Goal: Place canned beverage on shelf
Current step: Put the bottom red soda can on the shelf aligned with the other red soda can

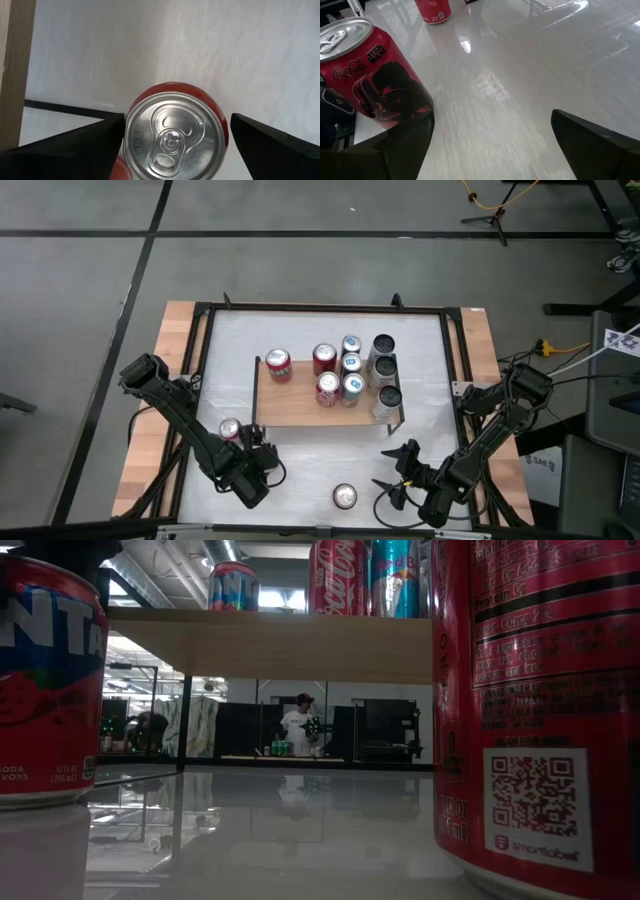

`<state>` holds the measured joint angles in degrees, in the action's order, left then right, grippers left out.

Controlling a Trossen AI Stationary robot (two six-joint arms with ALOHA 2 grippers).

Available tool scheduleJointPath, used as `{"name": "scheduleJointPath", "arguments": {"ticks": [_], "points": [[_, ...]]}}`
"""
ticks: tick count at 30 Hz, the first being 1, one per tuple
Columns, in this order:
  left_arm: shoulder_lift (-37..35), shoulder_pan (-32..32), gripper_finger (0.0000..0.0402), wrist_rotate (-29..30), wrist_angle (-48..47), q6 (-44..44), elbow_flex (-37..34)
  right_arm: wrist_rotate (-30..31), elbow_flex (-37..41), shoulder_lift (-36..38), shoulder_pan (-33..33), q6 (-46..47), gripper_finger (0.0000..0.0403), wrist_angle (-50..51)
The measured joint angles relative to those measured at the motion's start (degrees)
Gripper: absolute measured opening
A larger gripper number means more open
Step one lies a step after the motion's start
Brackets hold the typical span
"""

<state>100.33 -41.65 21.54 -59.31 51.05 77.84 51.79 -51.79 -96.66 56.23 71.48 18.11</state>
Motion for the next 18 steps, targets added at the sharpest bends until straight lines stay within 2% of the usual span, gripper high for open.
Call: {"name": "scheduleJointPath", "arguments": {"ticks": [4,13,18], "points": [[0.0,0.0,0.0343,0.1,0.0,0.2,0.0,0.0,0.0,0.0,0.0,0.0,0.0392,0.0],[0.0,0.0,0.0277,-0.7,0.1,1.4,0.1,0.0,0.0,0.0,0.0,0.0,0.0392,0.0],[0.0,0.0,0.0271,-1.0,0.2,1.4,0.1,0.0,0.0,0.0,0.0,0.0,0.0392,0.0]]}}
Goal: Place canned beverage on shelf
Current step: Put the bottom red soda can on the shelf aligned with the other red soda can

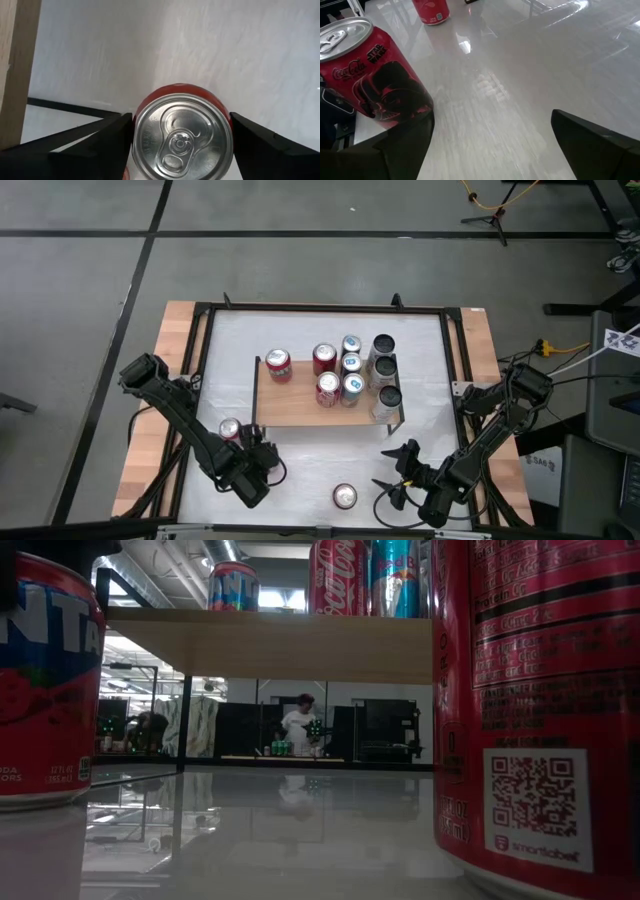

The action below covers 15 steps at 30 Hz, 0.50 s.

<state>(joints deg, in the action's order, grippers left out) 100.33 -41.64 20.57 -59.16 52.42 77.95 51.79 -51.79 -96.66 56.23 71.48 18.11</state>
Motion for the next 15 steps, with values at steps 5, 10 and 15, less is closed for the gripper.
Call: {"name": "scheduleJointPath", "arguments": {"ticks": [5,10,15], "points": [[0.2,0.2,0.0271,-1.9,0.9,-0.1,1.9,0.0,0.0,0.0,0.0,0.0,0.0392,0.0],[0.2,1.6,0.0271,-4.3,0.2,-0.5,7.3,0.0,0.0,0.0,0.0,0.0,0.0392,0.0],[0.2,3.7,0.0271,-6.2,-1.6,-2.0,13.5,0.0,0.0,0.0,0.0,0.0,0.0392,0.0]]}}
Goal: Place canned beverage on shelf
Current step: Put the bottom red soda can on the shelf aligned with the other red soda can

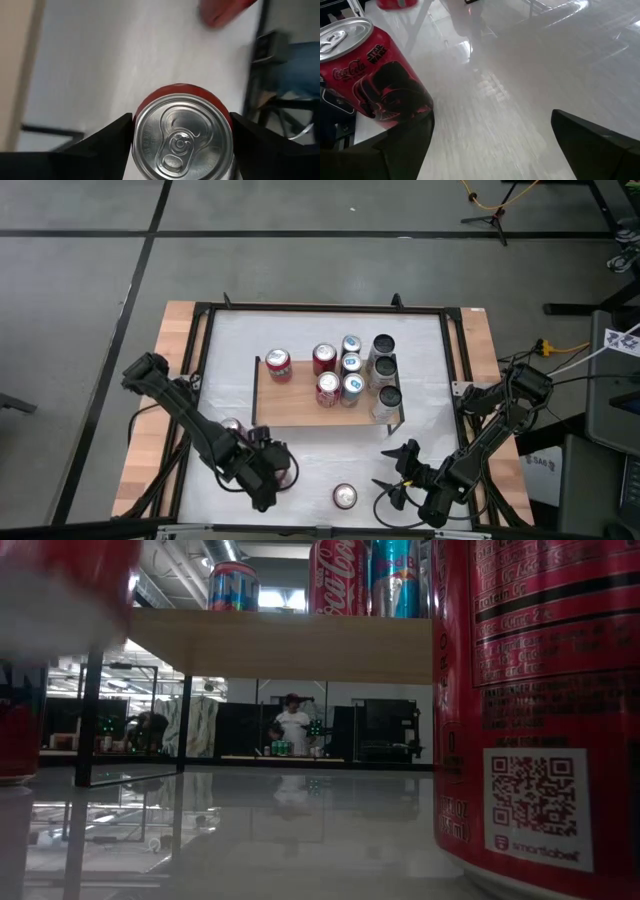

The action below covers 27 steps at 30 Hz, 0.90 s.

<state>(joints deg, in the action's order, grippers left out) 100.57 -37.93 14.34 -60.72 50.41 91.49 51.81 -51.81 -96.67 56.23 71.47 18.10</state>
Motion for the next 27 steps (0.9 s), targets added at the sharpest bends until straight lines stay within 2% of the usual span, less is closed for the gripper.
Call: {"name": "scheduleJointPath", "arguments": {"ticks": [8,15,19,27], "points": [[-0.1,5.4,0.0270,0.0,-7.4,-9.1,12.7,0.0,0.0,0.0,0.0,0.0,0.0392,0.0],[-0.2,12.0,0.0270,0.1,-19.5,-15.6,21.5,0.0,0.0,0.0,0.0,0.0,0.0392,0.0],[-0.2,15.5,0.0270,0.8,-25.0,-18.9,23.0,0.0,0.0,0.0,0.0,0.0,0.0392,0.0],[-0.2,21.2,0.0273,1.2,-26.5,-26.2,23.0,0.0,0.0,0.0,0.0,0.0,0.0392,0.0]]}}
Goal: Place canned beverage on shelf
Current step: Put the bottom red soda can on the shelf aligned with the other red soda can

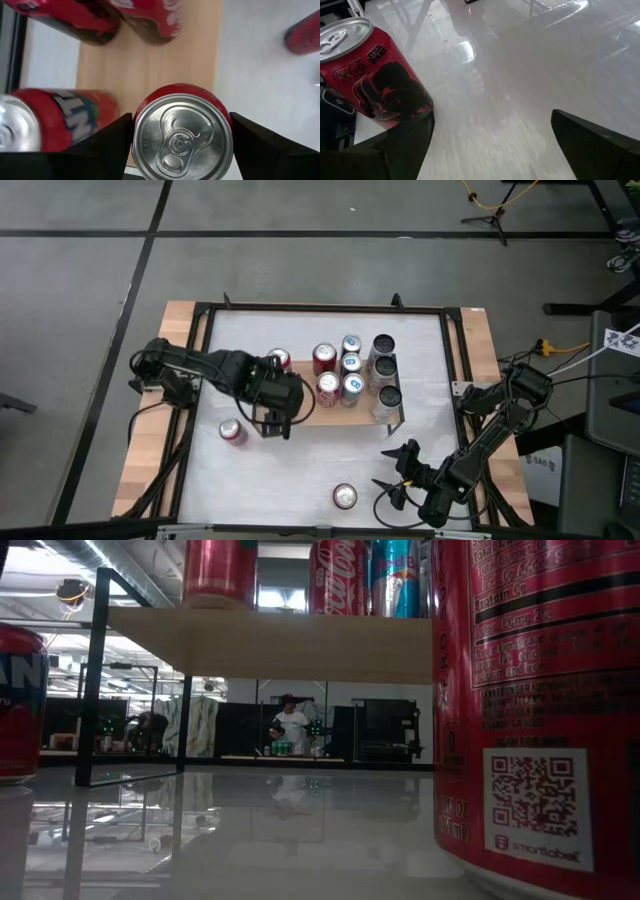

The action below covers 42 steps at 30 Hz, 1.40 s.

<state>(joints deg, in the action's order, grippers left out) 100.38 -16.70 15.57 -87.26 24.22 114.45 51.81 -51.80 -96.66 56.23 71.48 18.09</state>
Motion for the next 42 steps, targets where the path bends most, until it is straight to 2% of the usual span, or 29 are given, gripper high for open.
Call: {"name": "scheduleJointPath", "arguments": {"ticks": [7,21,33,42], "points": [[0.0,2.7,0.0274,0.0,0.0,-5.4,-0.5,0.0,0.0,0.0,0.0,0.0,0.0392,0.0],[-0.1,4.6,0.0276,0.1,0.1,-6.7,-2.4,0.0,0.0,0.0,0.0,0.0,0.0392,0.0],[-0.1,4.6,0.0324,0.0,-0.2,-6.9,-2.5,0.0,0.0,0.0,0.0,0.0,0.0392,0.0],[0.0,4.6,0.0329,0.1,-0.3,-6.9,-2.6,0.0,0.0,0.0,0.0,0.0,0.0392,0.0]]}}
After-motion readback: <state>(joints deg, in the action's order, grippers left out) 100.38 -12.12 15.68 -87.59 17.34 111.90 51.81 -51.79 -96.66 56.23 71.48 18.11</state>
